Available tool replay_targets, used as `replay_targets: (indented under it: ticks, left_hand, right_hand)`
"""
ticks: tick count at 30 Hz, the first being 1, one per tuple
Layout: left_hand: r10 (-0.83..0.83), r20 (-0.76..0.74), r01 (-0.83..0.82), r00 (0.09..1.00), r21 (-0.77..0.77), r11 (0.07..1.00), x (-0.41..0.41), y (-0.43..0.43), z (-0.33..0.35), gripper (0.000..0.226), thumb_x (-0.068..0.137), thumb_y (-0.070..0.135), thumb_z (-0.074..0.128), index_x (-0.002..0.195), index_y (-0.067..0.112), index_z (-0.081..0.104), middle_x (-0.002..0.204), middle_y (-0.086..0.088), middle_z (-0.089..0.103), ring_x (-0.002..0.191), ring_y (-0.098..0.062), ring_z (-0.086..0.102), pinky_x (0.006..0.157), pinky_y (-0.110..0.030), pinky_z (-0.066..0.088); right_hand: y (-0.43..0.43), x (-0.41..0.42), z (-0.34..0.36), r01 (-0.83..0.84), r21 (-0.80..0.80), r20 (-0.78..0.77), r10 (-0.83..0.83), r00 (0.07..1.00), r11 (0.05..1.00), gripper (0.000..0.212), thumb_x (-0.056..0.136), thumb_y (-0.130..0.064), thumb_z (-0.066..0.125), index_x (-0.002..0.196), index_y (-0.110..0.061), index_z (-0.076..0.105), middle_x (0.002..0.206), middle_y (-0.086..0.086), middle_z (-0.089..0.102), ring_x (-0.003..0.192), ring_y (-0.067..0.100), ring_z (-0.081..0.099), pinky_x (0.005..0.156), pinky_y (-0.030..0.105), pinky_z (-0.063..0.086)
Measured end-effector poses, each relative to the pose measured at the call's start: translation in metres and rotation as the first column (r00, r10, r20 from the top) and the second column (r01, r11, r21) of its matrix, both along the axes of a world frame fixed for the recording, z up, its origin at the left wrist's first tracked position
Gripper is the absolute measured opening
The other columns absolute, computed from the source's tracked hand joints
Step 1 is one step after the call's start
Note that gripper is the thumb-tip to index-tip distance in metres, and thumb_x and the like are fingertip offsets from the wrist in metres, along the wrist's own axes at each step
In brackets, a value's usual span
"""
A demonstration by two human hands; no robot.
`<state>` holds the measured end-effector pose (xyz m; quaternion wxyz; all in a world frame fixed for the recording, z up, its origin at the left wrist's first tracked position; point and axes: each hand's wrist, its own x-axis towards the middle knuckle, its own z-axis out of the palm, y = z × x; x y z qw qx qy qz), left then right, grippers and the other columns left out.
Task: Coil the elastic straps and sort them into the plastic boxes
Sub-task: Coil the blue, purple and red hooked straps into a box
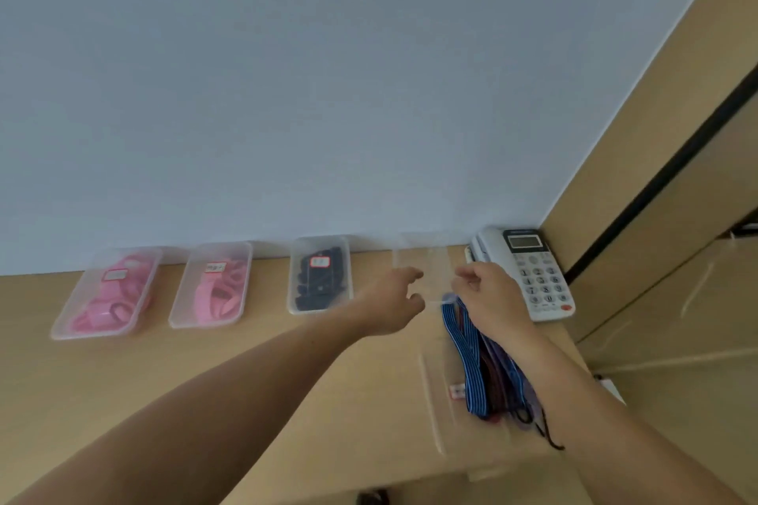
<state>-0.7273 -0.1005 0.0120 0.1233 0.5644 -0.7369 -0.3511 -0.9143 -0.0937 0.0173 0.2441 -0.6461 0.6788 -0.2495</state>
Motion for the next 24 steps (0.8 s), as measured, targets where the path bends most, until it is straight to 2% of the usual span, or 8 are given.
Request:
replay_targets:
  ticks: [5, 10, 12, 14, 17, 20, 22, 24]
  left_hand:
    - [-0.073, -0.109, 0.080, 0.991, 0.056, 0.995, -0.042, 0.029, 0.001, 0.046, 0.097, 0.020, 0.050, 0.142, 0.014, 0.048, 0.144, -0.006, 0.052, 0.127, -0.023, 0.053, 0.106, -0.031, 0.040]
    - [-0.063, -0.092, 0.069, 0.994, 0.071, 0.995, -0.064, 0.036, -0.002, 0.024, 0.096, 0.014, 0.047, 0.116, 0.005, 0.057, 0.112, -0.005, 0.055, 0.112, -0.031, 0.059, 0.099, -0.043, 0.047]
    - [-0.020, -0.082, 0.026, 0.996, 0.078, 0.997, -0.071, 0.038, -0.005, 0.016, 0.095, 0.012, 0.045, 0.106, 0.006, 0.055, 0.107, -0.011, 0.052, 0.108, -0.030, 0.058, 0.097, -0.044, 0.046]
    - [-0.009, -0.067, 0.015, 0.998, 0.084, 0.996, -0.079, 0.039, -0.009, 0.025, 0.094, 0.011, 0.044, 0.112, 0.000, 0.057, 0.108, -0.015, 0.054, 0.103, -0.028, 0.057, 0.095, -0.043, 0.047]
    - [0.021, -0.050, -0.016, 0.999, 0.092, 0.996, -0.094, 0.037, -0.016, 0.013, 0.093, 0.010, 0.044, 0.100, 0.008, 0.054, 0.100, -0.006, 0.047, 0.092, -0.021, 0.050, 0.085, -0.039, 0.046]
    - [0.066, -0.036, -0.062, 0.997, 0.108, 0.992, -0.112, 0.042, -0.017, 0.030, 0.094, 0.012, 0.046, 0.121, 0.012, 0.059, 0.119, -0.009, 0.059, 0.112, -0.022, 0.056, 0.097, -0.034, 0.043]
    - [0.083, -0.019, -0.080, 0.996, 0.119, 0.990, -0.122, 0.047, -0.017, 0.047, 0.095, 0.013, 0.046, 0.142, 0.012, 0.049, 0.143, -0.005, 0.054, 0.130, -0.022, 0.051, 0.108, -0.033, 0.041]
    - [0.102, 0.001, -0.102, 0.995, 0.120, 0.987, -0.129, 0.050, -0.016, 0.049, 0.096, 0.013, 0.046, 0.145, 0.013, 0.047, 0.147, -0.005, 0.051, 0.131, -0.021, 0.050, 0.109, -0.033, 0.041]
  right_hand:
    - [0.045, -0.055, -0.002, 0.134, 0.057, -0.079, -0.130, 0.988, 0.989, 0.025, 0.095, -0.032, 0.057, 0.118, -0.023, 0.065, 0.107, -0.012, 0.063, 0.090, 0.004, 0.056, 0.070, 0.019, 0.041]
    - [0.065, -0.094, -0.012, 0.224, 0.104, -0.152, -0.207, 0.966, 0.969, 0.007, 0.094, -0.033, 0.057, 0.100, -0.035, 0.060, 0.090, -0.023, 0.058, 0.075, -0.009, 0.050, 0.055, 0.016, 0.034]
    - [0.066, -0.100, -0.019, 0.192, 0.139, -0.171, -0.168, 0.971, 0.972, 0.003, 0.094, -0.034, 0.056, 0.093, -0.036, 0.057, 0.089, -0.022, 0.058, 0.077, -0.008, 0.052, 0.056, 0.019, 0.036]
    - [0.065, -0.103, -0.028, 0.152, 0.179, -0.153, -0.125, 0.980, 0.972, 0.008, 0.094, -0.034, 0.054, 0.089, -0.031, 0.061, 0.088, -0.013, 0.063, 0.077, 0.002, 0.058, 0.057, 0.022, 0.039]
    - [0.062, -0.105, -0.041, 0.065, 0.258, -0.116, -0.036, 0.993, 0.964, 0.025, 0.090, -0.028, 0.054, 0.069, -0.015, 0.052, 0.065, 0.003, 0.050, 0.058, 0.017, 0.050, 0.058, 0.030, 0.034]
    - [0.063, -0.105, -0.055, -0.008, 0.338, -0.136, 0.058, 0.989, 0.941, 0.034, 0.087, -0.033, 0.059, 0.063, -0.019, 0.040, 0.059, -0.001, 0.038, 0.051, 0.014, 0.037, 0.054, 0.031, 0.029]
    - [0.061, -0.106, -0.062, -0.042, 0.390, -0.182, 0.121, 0.976, 0.920, 0.031, 0.087, -0.038, 0.060, 0.065, -0.019, 0.048, 0.060, -0.003, 0.046, 0.051, 0.013, 0.043, 0.051, 0.030, 0.032]
    - [0.059, -0.107, -0.066, -0.070, 0.428, -0.218, 0.178, 0.960, 0.901, 0.030, 0.088, -0.036, 0.060, 0.065, -0.019, 0.049, 0.061, -0.003, 0.051, 0.052, 0.014, 0.047, 0.048, 0.028, 0.032]
